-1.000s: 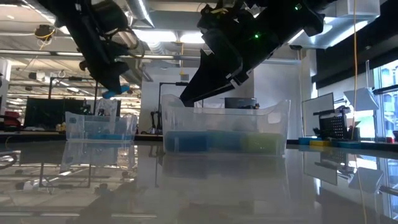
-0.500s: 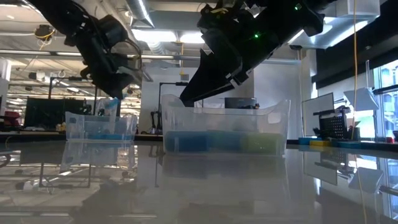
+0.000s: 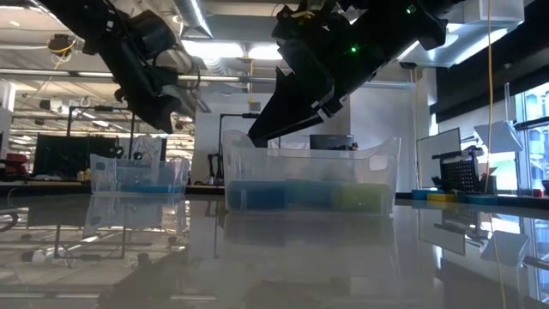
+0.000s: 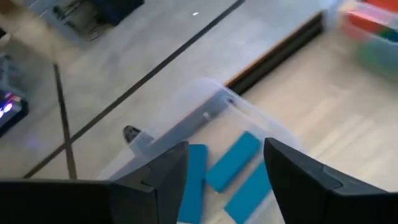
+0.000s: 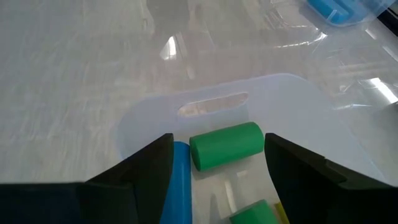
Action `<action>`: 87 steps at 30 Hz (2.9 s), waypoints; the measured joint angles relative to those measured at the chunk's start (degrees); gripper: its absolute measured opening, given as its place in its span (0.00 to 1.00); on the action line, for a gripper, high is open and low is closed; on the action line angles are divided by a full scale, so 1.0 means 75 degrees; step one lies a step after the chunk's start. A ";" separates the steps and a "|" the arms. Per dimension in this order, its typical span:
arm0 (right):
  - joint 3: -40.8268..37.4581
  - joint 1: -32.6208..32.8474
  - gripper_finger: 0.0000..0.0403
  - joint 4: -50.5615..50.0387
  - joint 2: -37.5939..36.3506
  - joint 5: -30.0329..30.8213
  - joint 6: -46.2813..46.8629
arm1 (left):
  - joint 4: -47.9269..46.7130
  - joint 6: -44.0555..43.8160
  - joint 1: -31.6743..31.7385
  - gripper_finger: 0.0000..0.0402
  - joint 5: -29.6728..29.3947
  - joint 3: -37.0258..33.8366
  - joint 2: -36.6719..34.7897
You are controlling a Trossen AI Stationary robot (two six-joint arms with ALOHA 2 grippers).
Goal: Sort blocks by size
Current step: Put the green rectangular block into the top left transparent bin
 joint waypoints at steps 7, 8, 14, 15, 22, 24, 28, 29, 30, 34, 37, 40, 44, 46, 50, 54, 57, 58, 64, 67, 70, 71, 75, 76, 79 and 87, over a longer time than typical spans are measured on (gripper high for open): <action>0.0000 0.0000 0.62 -0.0001 0.0000 0.0001 0.0001 | -0.0720 -0.0410 -0.1138 0.49 0.0372 0.0000 -0.0424; 0.0000 0.0000 0.62 0.0001 0.0000 0.0000 0.0001 | -0.0897 -0.0570 -0.1306 0.49 0.0383 0.0000 -0.0481; 0.0000 0.0000 0.62 -0.0002 0.0000 -0.0002 0.0001 | -0.2171 -0.1919 -0.2435 0.49 0.0849 0.0003 -0.0759; 0.0000 0.0000 0.62 -0.0002 0.0000 -0.0002 0.0001 | -0.2438 -0.2260 -0.2606 0.49 0.0999 0.0003 -0.0793; 0.0000 0.0000 0.62 -0.0002 0.0000 -0.0005 0.0001 | -0.3990 -0.4201 -0.3870 0.49 0.2139 0.0003 -0.0822; 0.0000 -0.0003 0.62 -0.0005 0.0000 -0.0012 0.0001 | -0.4255 -0.4679 -0.4253 0.49 0.2441 0.0003 -0.0822; 0.0000 0.0000 0.62 -0.0008 0.0000 -0.0018 0.0001 | -0.4615 -0.5575 -0.4973 0.49 0.2966 0.0003 -0.0821; 0.0000 0.0000 0.62 -0.0008 0.0000 -0.0020 0.0001 | -0.4670 -0.5839 -0.5143 0.49 0.3052 0.0003 -0.0819; 0.0000 0.0000 0.62 -0.0008 0.0000 -0.0020 0.0001 | -0.4720 -0.6102 -0.5315 0.49 0.3118 0.0006 -0.0819; 0.0000 0.0000 0.62 -0.0008 0.0000 -0.0022 0.0001 | -0.4839 -0.7185 -0.5960 0.49 0.3312 0.0006 -0.0819; 0.0000 -0.0001 0.62 -0.0008 0.0000 -0.0023 0.0001 | -0.4944 -0.8191 -0.6419 0.49 0.3585 0.0006 -0.0819; 0.0000 0.0000 0.62 -0.0008 0.0000 -0.0023 0.0001 | -0.4953 -0.9059 -0.6901 0.49 0.3873 0.0006 -0.0819; 0.0000 -0.0002 0.62 -0.0008 0.0000 -0.0025 0.0001 | -0.4955 -0.9997 -0.7571 0.49 0.4010 0.0006 -0.0819; 0.0000 0.0000 0.62 -0.0008 0.0000 -0.0025 0.0001 | -0.4953 -1.0450 -0.7891 0.49 0.4022 0.0006 -0.0819; 0.0000 -0.0001 0.62 -0.0008 0.0000 -0.0025 0.0001 | -0.4948 -1.1351 -0.8543 0.49 0.4028 0.0006 -0.0810; 0.0000 -0.0003 0.62 -0.0011 0.0000 -0.0025 0.0001 | -0.4945 -1.2179 -0.9176 0.49 0.4026 0.0006 -0.0696; 0.0000 0.0000 0.62 -0.0011 0.0000 -0.0025 0.0001 | -0.4932 -1.2808 -0.9661 0.49 0.4082 0.0006 -0.0486; 0.0000 -0.0001 0.62 -0.0011 0.0000 -0.0025 0.0001 | -0.4928 -1.3004 -0.9803 0.49 0.4166 0.0006 -0.0402; 0.0000 0.0000 0.62 -0.0011 0.0000 -0.0028 0.0001 | -0.4864 -1.4059 -1.0588 0.49 0.4586 0.0006 0.0099; 0.0000 -0.0001 0.62 -0.0011 0.0000 -0.0028 0.0001 | -0.4865 -1.4532 -1.0906 0.49 0.4761 0.0006 0.0352; 0.0000 0.0000 0.62 -0.0011 0.0000 -0.0028 0.0001 | -0.4673 -1.4868 -1.1174 0.49 0.4910 0.0006 0.0640; 0.0000 -0.0003 0.62 -0.0011 0.0000 -0.0028 0.0001 | -0.4495 -1.4885 -1.1235 0.49 0.4940 0.0006 0.0740; 0.0000 0.0000 0.62 -0.0008 0.0000 -0.0028 0.0004 | -0.4062 -1.4900 -1.1373 0.49 0.4944 0.0006 0.1189; 0.0000 -0.0001 0.62 -0.0008 0.0000 -0.0028 0.0001 | -0.4002 -1.4898 -1.1392 0.49 0.4966 0.0006 0.1301; 0.0000 0.0000 0.62 -0.0008 0.0000 -0.0028 0.0002 | -0.3845 -1.4897 -1.1407 0.49 0.5220 0.0006 0.1612; 0.0000 -0.0003 0.62 -0.0005 0.0000 -0.0028 0.0004 | -0.3319 -1.4854 -1.1407 0.49 0.5368 0.0003 0.2193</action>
